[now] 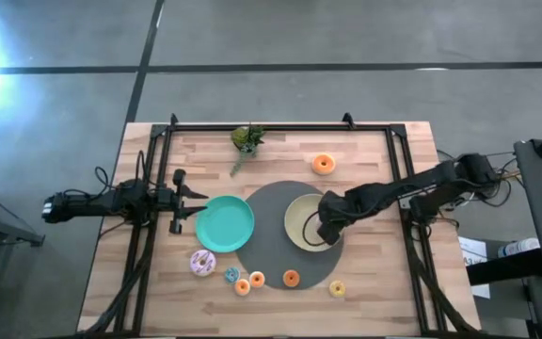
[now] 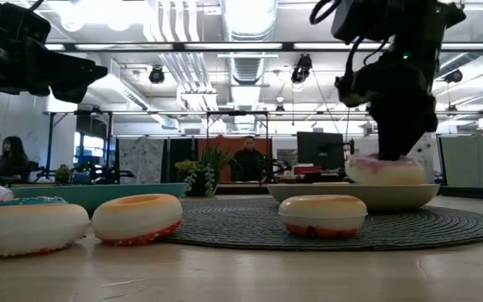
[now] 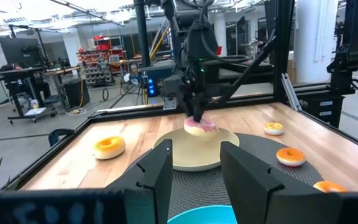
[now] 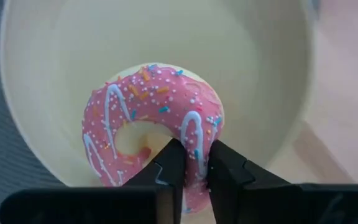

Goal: Pick & Place donuts
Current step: Put the pink doughnut on the light brown plate, then put the black doughnut on the light brown plate

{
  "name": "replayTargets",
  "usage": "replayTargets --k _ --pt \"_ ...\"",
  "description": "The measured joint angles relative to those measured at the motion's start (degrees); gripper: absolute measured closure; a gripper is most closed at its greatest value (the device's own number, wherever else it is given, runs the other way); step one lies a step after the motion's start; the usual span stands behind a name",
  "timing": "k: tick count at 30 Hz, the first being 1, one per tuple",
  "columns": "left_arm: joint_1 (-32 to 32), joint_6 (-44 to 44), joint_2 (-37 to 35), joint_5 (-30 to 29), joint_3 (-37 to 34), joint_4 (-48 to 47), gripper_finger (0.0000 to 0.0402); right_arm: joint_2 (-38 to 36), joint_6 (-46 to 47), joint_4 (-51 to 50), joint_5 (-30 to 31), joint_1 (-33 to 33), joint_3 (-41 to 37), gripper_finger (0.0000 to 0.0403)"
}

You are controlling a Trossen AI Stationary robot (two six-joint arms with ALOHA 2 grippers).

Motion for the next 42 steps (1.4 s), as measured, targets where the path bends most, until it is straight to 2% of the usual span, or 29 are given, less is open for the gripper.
replayTargets --k 6,17,20,22,24,26,28,31,33,35,37,42 --pt "0.0 0.0 0.0 0.0 0.0 0.0 0.0291 1.7 -2.9 -0.5 0.2 0.1 0.9 0.03" --pt "0.0 0.0 0.0 0.0 0.0 0.0 0.0291 -3.5 -14.5 -5.8 0.1 0.3 1.3 0.0179" --pt "0.0 0.0 0.0 0.0 0.0 0.0 0.0291 -6.7 -14.3 -6.0 3.1 0.5 1.3 0.0162" --pt "0.0 0.0 0.0 0.0 0.0 0.0 0.0291 -9.1 -10.1 -6.4 7.0 -0.2 1.3 0.0158" --pt "0.0 0.0 0.0 0.0 0.0 0.0 0.0291 -10.1 -5.8 -6.7 8.5 -3.7 1.3 0.0158" --pt "0.0 0.0 0.0 0.0 0.0 0.0 0.0291 -9.9 -6.0 -5.6 8.8 -7.9 1.3 0.0162" --pt "0.0 0.0 0.0 0.0 0.0 0.0 0.0291 -8.9 -12.6 -1.9 8.8 -11.1 1.3 0.0167" --pt "0.0 0.0 0.1 0.0 0.0 0.0 0.0291 -6.6 -32.7 1.8 8.6 -12.9 1.8 0.0174" --pt "0.0 0.0 0.1 0.0 0.0 0.0 0.0291 -5.3 -42.1 1.4 12.4 -13.5 2.1 0.0177" --pt "0.0 0.0 0.1 0.0 0.0 0.0 0.0291 -4.6 -46.7 1.5 15.4 -14.2 2.3 0.0178" --pt "0.0 0.0 0.1 0.0 0.0 0.0 0.0291 -3.8 -50.3 1.5 15.7 -15.1 2.3 0.0178" --pt "0.0 0.0 0.1 0.0 0.0 0.0 0.0291 -1.6 -56.4 1.7 11.2 -18.4 2.3 0.0177"
